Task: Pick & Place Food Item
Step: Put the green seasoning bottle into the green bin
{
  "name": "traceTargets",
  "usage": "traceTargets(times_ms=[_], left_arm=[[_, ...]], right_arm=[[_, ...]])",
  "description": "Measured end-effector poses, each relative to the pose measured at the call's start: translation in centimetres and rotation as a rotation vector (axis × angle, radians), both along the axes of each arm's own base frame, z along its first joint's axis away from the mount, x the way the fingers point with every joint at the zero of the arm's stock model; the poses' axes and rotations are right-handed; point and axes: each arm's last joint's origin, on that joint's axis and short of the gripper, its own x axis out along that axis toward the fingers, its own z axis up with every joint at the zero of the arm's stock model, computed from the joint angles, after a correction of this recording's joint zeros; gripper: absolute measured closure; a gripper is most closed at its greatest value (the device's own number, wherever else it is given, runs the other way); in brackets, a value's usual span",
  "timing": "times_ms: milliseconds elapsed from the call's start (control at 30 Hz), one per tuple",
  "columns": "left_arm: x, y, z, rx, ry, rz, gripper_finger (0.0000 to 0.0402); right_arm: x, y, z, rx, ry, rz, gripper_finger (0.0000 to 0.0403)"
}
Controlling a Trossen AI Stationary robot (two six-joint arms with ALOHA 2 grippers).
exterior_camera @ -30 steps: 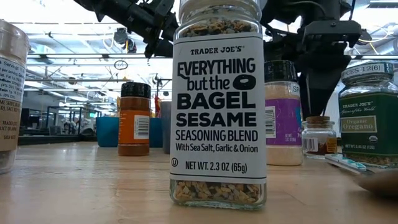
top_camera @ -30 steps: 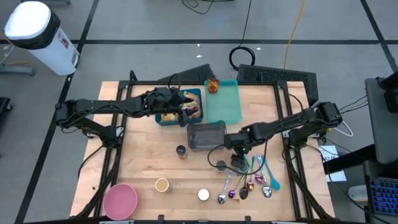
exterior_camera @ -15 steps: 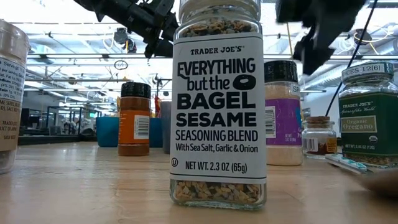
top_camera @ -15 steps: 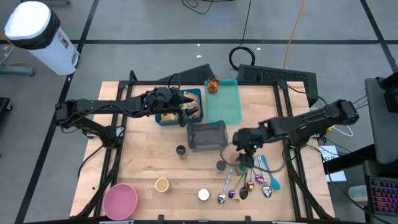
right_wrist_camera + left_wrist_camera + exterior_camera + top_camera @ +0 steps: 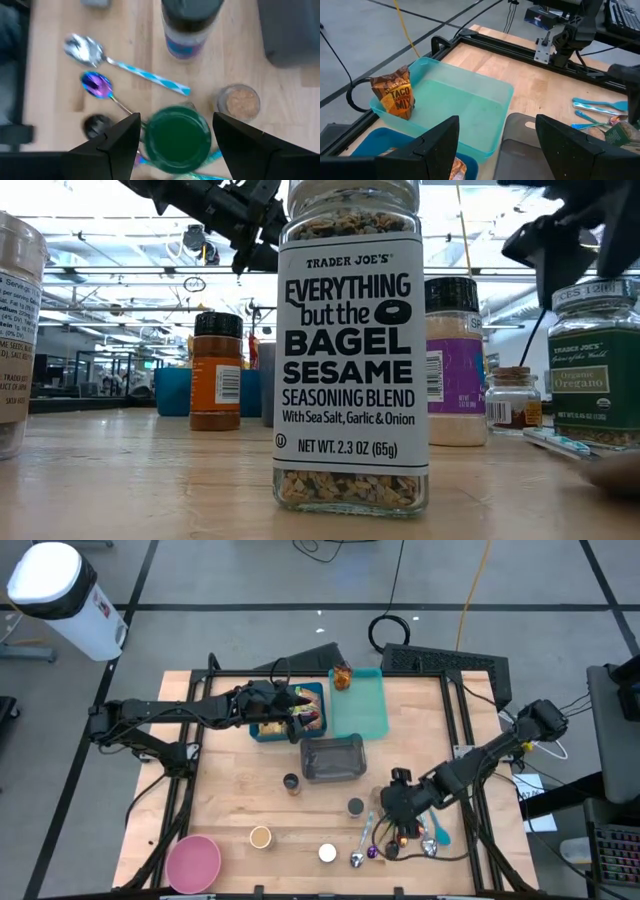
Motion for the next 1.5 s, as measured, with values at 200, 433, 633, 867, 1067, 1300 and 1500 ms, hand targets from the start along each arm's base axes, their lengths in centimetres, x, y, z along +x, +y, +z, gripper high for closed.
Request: traceTargets(times_ms=[200, 433, 633, 867, 1067, 1300, 1500], left_arm=[[0.0, 0.0, 0.0, -0.039, -0.011, 0.016, 0.0131], [0.0, 0.0, 0.0, -0.047, -0.013, 0.020, 0.0131], [0.0, 0.0, 0.0, -0.040, -0.011, 0.017, 0.0131], [0.0, 0.0, 0.0, -0.037, -0.014, 0.015, 0.0131], [-1.4, -0.2, 2.1, 0.065, -0.068, -0.014, 0.0131], [-6.6, -1.4, 6.0, 0.204, -0.103, -0.049, 0.0131], [-9.0, -1.7, 5.6, 0.282, -0.105, -0.058, 0.0131]], right_arm=[[0.2, 0.4, -1.3, -0.057, 0.051, 0.010, 0.0161], [0.1, 0.2, -1.6, -0.077, 0.082, 0.004, 0.0192], [-0.2, -0.2, -0.3, -0.056, 0.020, -0.009, 0.0210], [-0.7, -2.1, 3.0, -0.012, -0.181, -0.122, 0.0210], [-0.9, -8.2, 6.4, 0.058, -0.347, -0.342, 0.0210], [-0.3, -17.5, 7.9, 0.108, -0.380, -0.430, 0.0210], [1.0, -26.5, 10.4, -0.033, -0.372, -0.526, 0.0210]])
